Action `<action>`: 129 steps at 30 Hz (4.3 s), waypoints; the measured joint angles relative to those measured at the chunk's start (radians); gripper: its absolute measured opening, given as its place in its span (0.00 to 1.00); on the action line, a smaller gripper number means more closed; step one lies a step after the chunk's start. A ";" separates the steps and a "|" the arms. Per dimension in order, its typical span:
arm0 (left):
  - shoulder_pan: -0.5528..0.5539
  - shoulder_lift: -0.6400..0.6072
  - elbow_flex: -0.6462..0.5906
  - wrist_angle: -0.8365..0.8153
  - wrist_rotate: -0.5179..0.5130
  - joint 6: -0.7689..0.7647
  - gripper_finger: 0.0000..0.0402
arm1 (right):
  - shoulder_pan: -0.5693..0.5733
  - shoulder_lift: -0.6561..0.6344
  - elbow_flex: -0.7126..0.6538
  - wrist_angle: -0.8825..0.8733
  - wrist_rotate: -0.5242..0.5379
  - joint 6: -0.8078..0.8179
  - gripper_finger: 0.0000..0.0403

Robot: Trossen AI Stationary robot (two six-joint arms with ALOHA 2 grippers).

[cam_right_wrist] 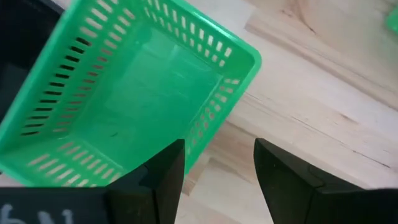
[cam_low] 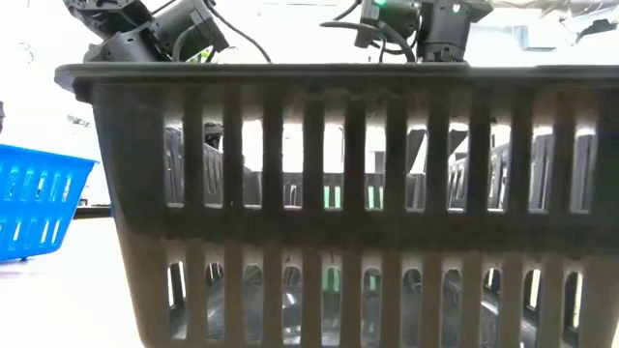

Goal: Stack baskets by color
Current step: Stack the middle green bin on the top green bin

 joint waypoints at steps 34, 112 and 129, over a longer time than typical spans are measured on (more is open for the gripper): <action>0.005 0.000 0.000 -0.001 0.021 0.020 0.00 | -0.154 -0.060 -0.157 0.259 -0.242 -0.203 0.02; 0.014 0.000 0.001 0.022 0.047 0.091 0.00 | -0.845 -0.477 -0.333 0.131 0.027 -0.312 0.39; 0.029 0.000 0.001 0.017 0.072 0.107 0.00 | -0.728 -0.318 -0.321 -0.077 0.175 -0.228 0.37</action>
